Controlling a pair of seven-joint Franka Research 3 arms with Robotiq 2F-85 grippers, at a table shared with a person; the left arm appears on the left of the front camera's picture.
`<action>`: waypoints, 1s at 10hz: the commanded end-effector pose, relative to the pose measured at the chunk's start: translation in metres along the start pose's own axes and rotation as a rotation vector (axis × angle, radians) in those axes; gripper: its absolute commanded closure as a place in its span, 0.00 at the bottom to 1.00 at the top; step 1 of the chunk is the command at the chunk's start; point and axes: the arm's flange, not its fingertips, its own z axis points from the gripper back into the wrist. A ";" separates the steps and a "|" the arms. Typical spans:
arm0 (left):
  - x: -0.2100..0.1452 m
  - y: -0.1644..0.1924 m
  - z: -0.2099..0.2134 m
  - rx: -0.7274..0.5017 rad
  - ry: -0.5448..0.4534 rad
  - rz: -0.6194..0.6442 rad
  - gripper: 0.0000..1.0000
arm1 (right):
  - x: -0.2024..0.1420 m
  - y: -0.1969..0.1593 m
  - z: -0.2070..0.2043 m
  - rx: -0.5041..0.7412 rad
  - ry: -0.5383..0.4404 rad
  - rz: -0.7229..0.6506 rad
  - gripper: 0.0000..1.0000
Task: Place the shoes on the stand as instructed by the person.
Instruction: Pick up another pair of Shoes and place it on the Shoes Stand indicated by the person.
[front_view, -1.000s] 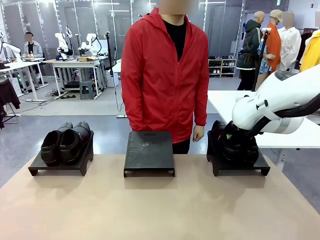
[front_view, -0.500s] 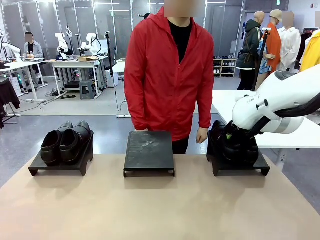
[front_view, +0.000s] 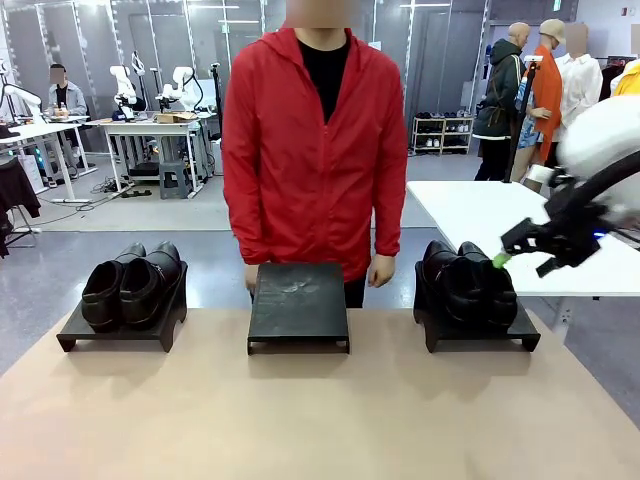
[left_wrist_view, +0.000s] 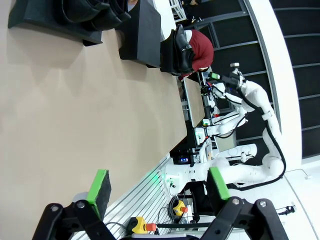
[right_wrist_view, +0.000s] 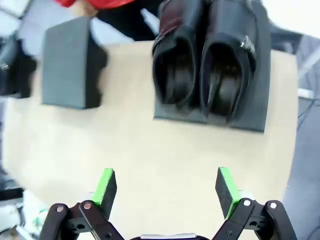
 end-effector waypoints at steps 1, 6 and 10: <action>-0.003 -0.001 0.000 -0.013 0.001 -0.023 0.03 | -0.030 -0.050 0.030 0.204 0.108 -0.045 0.00; -0.003 -0.001 0.000 -0.013 0.001 -0.023 0.03 | -0.137 -0.176 0.056 0.608 0.151 -0.174 0.00; -0.003 -0.001 0.000 -0.013 0.001 -0.023 0.03 | -0.174 -0.189 0.048 0.660 0.131 -0.215 0.00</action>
